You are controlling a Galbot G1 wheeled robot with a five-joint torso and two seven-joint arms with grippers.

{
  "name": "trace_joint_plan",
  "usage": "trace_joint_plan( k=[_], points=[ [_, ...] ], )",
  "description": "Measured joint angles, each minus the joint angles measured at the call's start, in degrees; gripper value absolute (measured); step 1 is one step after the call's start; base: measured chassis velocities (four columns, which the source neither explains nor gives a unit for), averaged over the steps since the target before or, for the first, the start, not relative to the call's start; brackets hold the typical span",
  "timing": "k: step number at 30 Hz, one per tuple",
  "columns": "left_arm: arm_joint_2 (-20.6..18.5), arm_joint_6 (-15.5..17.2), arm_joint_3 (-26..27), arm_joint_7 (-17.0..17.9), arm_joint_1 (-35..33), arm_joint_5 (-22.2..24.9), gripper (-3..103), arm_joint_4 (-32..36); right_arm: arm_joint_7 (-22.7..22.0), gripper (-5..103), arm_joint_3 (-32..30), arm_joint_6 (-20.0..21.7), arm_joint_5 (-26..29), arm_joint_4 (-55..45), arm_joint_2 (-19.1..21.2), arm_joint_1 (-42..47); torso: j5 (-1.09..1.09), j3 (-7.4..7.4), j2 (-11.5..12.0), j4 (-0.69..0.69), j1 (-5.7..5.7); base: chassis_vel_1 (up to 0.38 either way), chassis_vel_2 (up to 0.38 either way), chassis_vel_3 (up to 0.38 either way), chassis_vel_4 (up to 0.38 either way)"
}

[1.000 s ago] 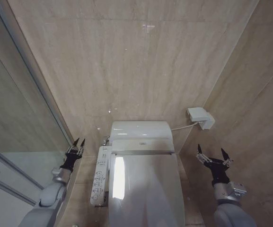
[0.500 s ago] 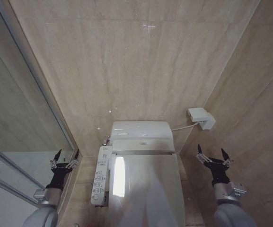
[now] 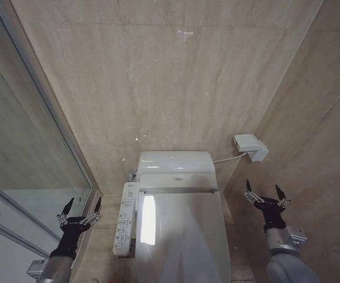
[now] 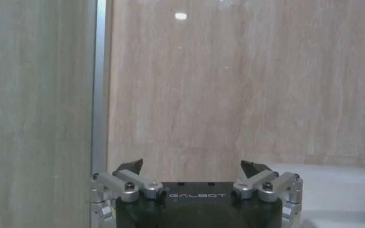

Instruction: Open the toilet lid, clean the toilet bowl with a toilet brush, close the toilet lid, and flush.

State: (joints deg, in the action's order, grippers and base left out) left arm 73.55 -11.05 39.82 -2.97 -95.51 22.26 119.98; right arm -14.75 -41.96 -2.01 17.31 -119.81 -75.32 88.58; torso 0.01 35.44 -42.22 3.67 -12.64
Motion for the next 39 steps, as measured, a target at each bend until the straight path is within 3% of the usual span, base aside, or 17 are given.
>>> trace_joint_plan(
  k=[7,19,39],
  points=[
    [0.0,0.2,0.2,-1.6,0.8,-0.4,100,-0.9,0.0,100,0.0,0.0,0.0,0.0,0.0,0.0,-0.01,0.0,0.0,0.0,-0.01,0.0,0.0,0.0,0.0],
    [-1.0,2.4,-0.3,1.1,2.0,-0.7,100,-1.0,0.0,100,0.0,0.0,0.0,0.0,0.0,0.0,-0.01,0.01,0.0,0.0,0.0,0.0,0.0,0.0,0.0],
    [-1.2,2.8,-0.5,1.4,2.1,-0.8,100,-1.1,0.0,100,0.0,0.0,0.0,0.0,0.0,0.0,-0.01,0.01,0.0,0.0,0.0,0.0,0.0,0.0,0.0]
  ],
)
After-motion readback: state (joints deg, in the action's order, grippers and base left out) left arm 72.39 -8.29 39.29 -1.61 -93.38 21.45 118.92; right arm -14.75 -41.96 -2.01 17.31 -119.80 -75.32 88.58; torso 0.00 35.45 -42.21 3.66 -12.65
